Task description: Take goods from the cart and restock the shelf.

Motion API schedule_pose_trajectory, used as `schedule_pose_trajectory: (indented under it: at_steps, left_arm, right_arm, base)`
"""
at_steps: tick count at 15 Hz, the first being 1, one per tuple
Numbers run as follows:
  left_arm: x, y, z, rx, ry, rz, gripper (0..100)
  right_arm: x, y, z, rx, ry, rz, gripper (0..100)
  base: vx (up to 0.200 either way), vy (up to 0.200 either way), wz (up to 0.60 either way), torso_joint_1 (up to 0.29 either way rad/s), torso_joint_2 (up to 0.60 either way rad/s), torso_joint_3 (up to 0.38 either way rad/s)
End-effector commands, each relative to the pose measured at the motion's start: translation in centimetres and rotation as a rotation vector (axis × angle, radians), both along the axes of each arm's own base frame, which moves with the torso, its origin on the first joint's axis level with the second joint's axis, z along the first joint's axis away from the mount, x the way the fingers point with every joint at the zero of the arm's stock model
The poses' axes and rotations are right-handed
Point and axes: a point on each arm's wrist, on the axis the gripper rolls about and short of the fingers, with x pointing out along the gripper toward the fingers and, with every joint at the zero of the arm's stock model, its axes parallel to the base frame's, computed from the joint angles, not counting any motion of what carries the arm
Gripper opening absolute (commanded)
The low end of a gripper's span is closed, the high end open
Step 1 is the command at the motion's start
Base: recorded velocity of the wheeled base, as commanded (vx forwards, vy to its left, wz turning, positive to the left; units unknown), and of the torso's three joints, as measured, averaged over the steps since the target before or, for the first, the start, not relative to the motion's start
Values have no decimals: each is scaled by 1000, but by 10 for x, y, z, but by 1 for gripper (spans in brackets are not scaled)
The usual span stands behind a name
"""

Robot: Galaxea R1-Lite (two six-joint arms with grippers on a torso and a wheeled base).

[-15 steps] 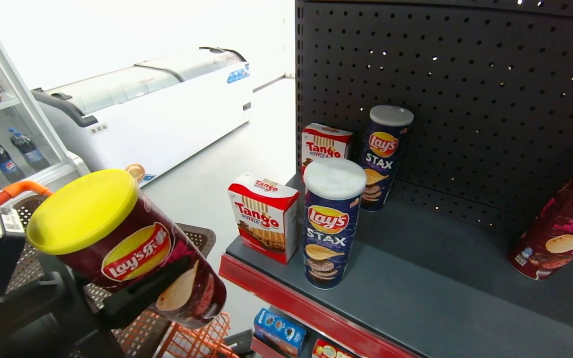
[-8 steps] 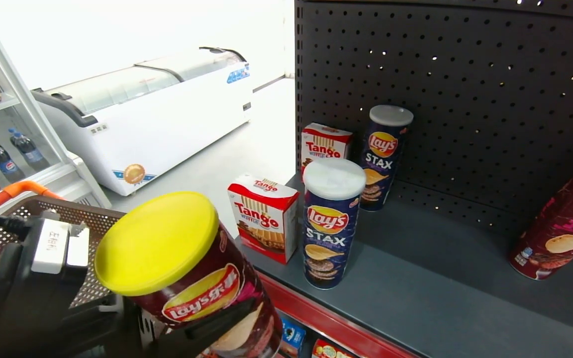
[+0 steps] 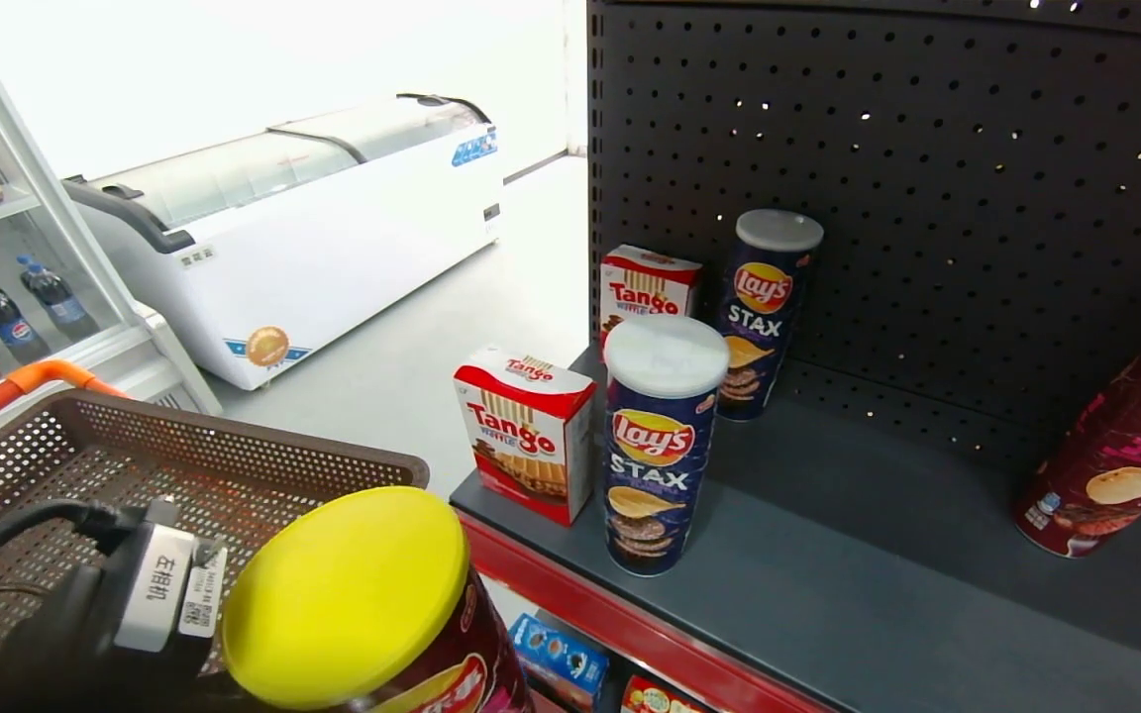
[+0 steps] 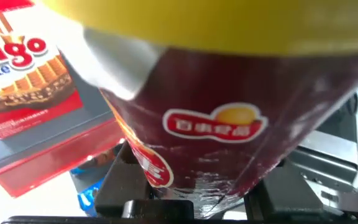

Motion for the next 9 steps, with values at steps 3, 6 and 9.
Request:
schedule_pose_trajectory:
  at_steps: [3,6,9]
  left_arm:
    - [-6,5,7,-28,-31,-8,0]
    - [-6,5,8,-30,-31,-12,0]
    - [-6,5,8,-31,-32,-14,0]
  right_arm:
    - [0,0,0,-1,1,-1,100]
    - [0,0,0,-1,1,0,100]
    - [0,0,0,-1,1,0,100]
  base:
    - [0,0,-200,-1,-1,1]
    - [0,0,-600,-4,7,2]
    - [0,0,-600,6,6,1]
